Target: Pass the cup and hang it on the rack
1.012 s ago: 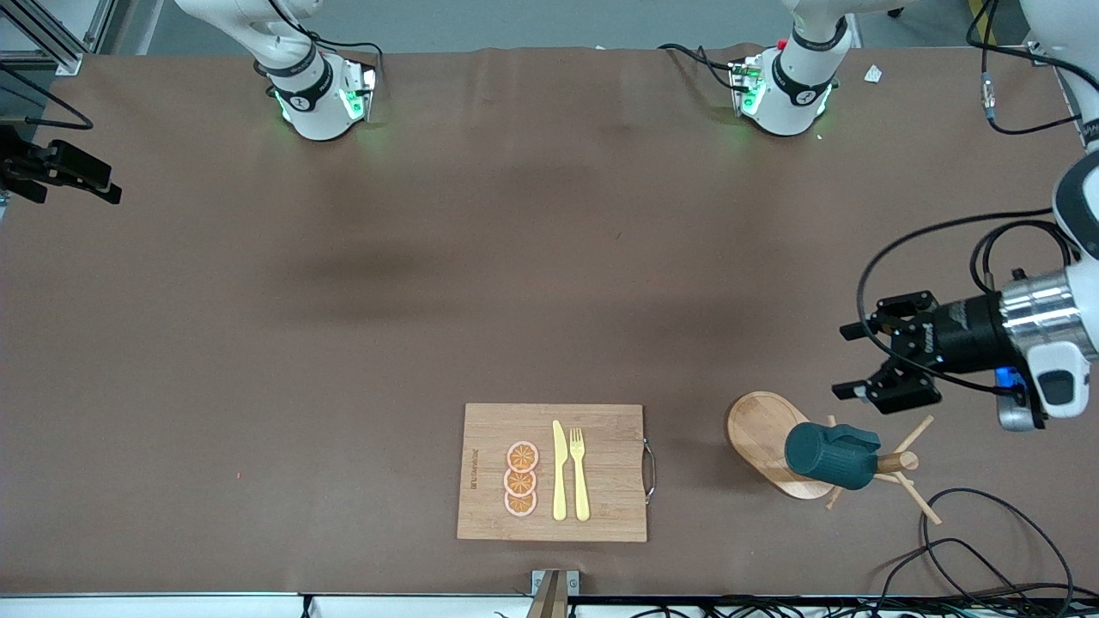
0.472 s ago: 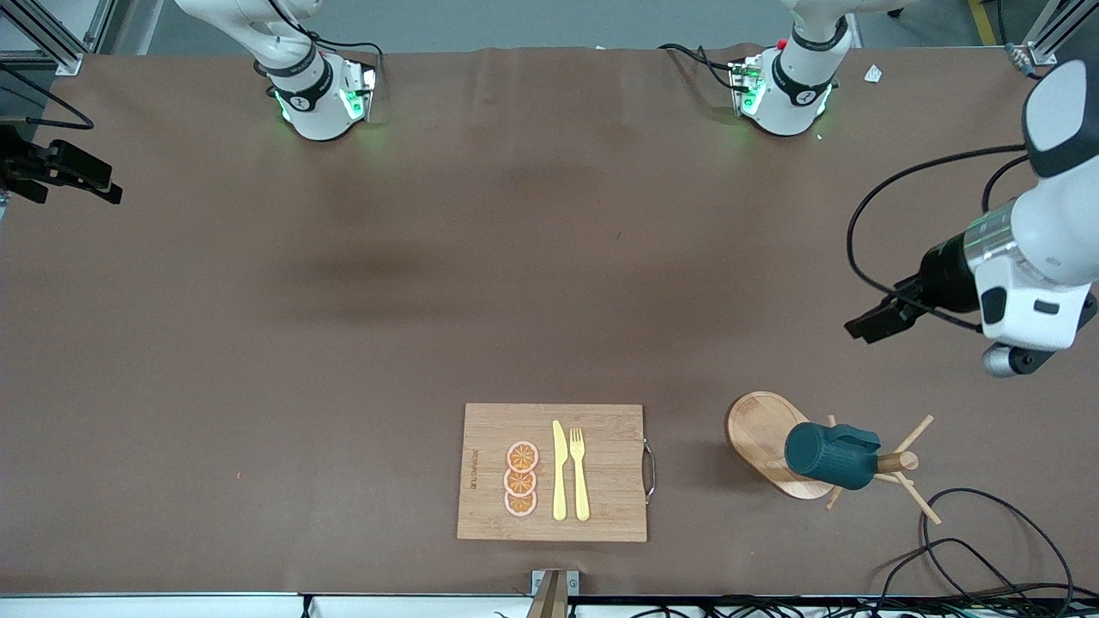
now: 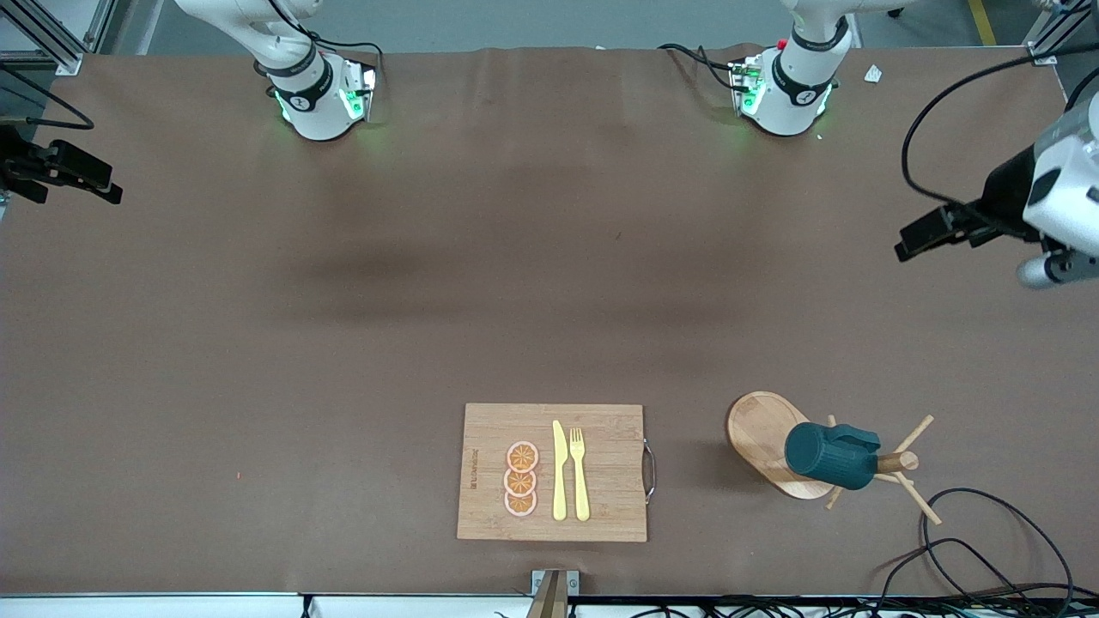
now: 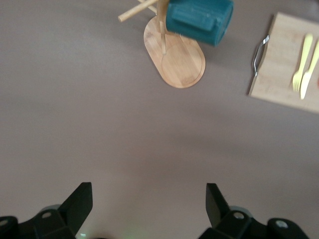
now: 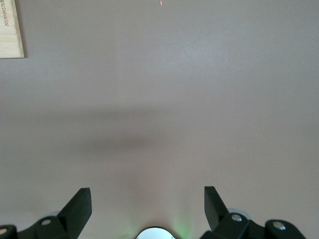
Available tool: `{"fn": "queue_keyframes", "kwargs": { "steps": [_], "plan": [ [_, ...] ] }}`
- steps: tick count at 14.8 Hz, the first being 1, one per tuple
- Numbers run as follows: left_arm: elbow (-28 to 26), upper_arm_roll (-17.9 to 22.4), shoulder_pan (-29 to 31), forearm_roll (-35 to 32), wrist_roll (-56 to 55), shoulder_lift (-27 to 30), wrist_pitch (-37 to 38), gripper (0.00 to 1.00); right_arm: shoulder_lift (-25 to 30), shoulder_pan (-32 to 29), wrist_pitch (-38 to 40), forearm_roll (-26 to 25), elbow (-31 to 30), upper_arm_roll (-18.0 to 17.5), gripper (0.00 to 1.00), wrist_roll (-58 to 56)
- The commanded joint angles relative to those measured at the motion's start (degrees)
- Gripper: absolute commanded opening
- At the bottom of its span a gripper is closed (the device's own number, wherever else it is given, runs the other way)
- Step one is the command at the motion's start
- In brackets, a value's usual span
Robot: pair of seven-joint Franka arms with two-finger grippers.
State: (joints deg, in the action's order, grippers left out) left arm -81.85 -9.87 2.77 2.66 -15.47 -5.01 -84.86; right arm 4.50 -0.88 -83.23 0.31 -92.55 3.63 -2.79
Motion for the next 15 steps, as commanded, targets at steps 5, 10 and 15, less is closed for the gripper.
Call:
{"fn": "queue_keyframes", "kwargs": {
  "steps": [5,10,15],
  "plan": [
    [-19.9,0.8,0.2,-1.0,13.0,15.9,-7.5,1.00,1.7,-0.5,-0.3,0.1,-1.7,-0.5,1.00,-0.5],
    [-17.6,-0.1,0.1,-4.0,12.0,15.8,-5.0,1.00,1.7,-0.6,-0.2,0.1,-1.8,-0.5,1.00,-0.5],
    [-13.2,0.3,0.3,-4.0,12.7,14.0,-4.9,1.00,1.7,-0.6,-0.2,0.1,-1.8,-0.5,1.00,-0.5]
  ]
}}
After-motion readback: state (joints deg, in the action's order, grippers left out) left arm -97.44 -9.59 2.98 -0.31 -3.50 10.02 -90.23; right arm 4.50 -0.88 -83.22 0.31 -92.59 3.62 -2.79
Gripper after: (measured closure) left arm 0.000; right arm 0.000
